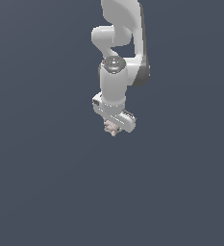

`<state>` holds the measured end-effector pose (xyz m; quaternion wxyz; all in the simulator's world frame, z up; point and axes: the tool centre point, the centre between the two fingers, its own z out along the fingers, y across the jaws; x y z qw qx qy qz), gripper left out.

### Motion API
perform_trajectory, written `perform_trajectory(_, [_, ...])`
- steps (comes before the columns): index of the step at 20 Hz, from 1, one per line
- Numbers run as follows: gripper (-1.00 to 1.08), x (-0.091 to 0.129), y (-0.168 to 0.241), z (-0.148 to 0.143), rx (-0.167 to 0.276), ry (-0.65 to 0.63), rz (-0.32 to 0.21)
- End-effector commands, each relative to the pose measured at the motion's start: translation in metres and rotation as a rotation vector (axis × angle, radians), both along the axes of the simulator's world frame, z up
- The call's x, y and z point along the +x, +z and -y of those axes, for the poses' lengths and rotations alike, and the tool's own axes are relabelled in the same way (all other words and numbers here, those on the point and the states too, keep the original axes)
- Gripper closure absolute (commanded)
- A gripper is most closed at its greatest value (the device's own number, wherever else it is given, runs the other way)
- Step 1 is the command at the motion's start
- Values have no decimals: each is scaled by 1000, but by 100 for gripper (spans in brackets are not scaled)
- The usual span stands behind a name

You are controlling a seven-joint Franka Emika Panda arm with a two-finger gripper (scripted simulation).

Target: Pick up the object and move it to a goal position.

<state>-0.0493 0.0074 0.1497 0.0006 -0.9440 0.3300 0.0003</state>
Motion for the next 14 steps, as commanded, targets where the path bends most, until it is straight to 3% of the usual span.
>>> perform_trajectory(1, [108,-11,12,2,0,0,0])
perform_trajectory(14, [108,-33,39,6,-1,0,0])
